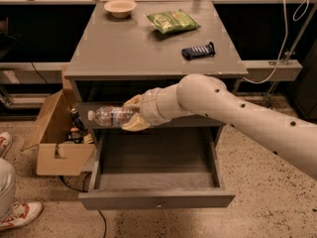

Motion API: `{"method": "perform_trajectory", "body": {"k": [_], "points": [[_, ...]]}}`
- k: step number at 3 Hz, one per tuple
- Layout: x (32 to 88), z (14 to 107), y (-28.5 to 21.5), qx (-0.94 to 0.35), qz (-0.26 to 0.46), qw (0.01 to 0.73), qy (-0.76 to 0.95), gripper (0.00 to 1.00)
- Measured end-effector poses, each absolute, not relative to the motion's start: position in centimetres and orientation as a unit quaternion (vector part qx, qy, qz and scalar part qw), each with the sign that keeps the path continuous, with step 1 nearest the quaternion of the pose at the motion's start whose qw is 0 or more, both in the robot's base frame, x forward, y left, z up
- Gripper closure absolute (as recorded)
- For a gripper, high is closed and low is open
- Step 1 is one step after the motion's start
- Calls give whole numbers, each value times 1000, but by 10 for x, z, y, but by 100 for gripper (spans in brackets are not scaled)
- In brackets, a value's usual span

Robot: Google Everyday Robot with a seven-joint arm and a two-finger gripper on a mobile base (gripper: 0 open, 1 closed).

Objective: Pick water bottle from middle drawer and place on counter

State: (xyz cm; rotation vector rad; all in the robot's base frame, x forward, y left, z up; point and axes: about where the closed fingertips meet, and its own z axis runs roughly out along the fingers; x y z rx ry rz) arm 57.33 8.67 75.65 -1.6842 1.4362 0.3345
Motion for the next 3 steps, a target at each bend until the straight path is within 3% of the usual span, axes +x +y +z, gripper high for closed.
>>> {"method": "perform_trajectory", "body": {"k": [3], "points": [[605,877,53,-654,68,479,581,100]]}}
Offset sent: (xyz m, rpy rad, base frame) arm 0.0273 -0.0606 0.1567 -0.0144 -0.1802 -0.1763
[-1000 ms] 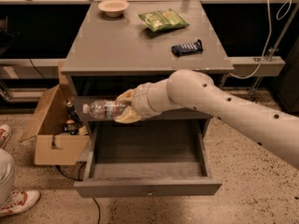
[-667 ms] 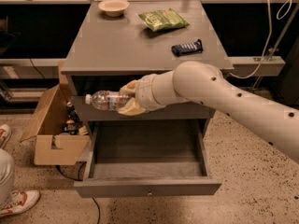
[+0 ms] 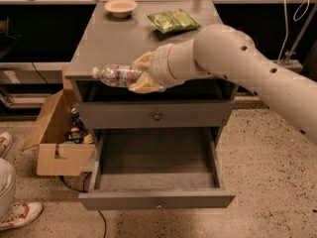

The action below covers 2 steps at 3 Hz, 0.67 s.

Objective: Pick water bottle from middle drawer and place on counter

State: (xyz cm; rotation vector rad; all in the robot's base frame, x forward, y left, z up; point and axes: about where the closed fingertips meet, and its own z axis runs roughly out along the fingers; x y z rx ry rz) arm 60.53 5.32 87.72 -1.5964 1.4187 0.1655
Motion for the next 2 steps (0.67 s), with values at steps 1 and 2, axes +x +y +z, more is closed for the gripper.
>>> {"method": "perform_trajectory", "body": {"k": [1,2], "points": [[639,900,62,-644,71,490,583,100],[676,914,70,-624,76,497,598,100]]}}
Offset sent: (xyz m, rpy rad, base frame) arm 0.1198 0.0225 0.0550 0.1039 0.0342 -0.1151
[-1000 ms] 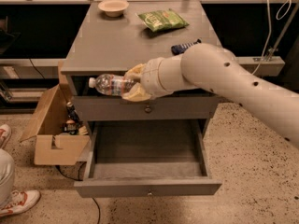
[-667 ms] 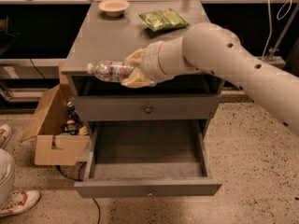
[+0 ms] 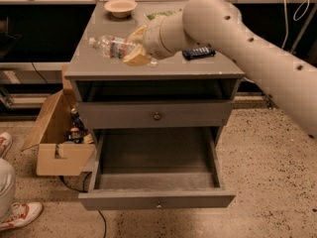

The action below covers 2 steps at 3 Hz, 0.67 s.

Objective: Pick water bottle from middle drawer and place on counter

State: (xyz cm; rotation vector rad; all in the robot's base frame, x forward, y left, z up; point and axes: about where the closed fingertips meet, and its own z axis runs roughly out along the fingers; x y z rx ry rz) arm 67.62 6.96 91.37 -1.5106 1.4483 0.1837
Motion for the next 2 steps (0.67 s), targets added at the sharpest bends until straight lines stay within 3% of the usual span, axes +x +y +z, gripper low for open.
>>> {"method": "perform_trajectory", "body": {"k": [2], "points": [[761,911,85,-574,120,479,653,100]]}}
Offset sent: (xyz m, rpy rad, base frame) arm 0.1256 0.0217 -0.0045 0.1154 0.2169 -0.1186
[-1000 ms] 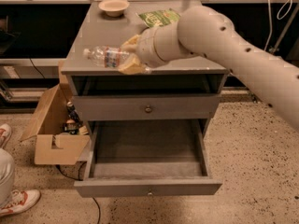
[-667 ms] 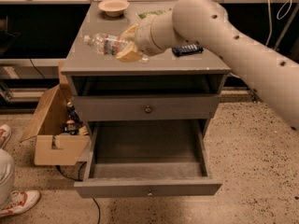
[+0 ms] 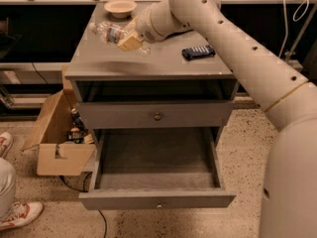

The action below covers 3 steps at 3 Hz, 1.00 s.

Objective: Pick water bottle from middle drawer and place on counter

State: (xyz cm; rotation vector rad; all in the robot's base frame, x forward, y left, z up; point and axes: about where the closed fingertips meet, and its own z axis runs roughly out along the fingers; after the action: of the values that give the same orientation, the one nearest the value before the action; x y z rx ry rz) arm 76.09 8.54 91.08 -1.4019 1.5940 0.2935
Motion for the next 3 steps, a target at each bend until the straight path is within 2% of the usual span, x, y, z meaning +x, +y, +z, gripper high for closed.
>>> {"method": "perform_trajectory", "body": {"k": [2,3], "points": [[803,889,89,-537,155,451,696,100],[817,878,92,-529,166,434,710,84]]}}
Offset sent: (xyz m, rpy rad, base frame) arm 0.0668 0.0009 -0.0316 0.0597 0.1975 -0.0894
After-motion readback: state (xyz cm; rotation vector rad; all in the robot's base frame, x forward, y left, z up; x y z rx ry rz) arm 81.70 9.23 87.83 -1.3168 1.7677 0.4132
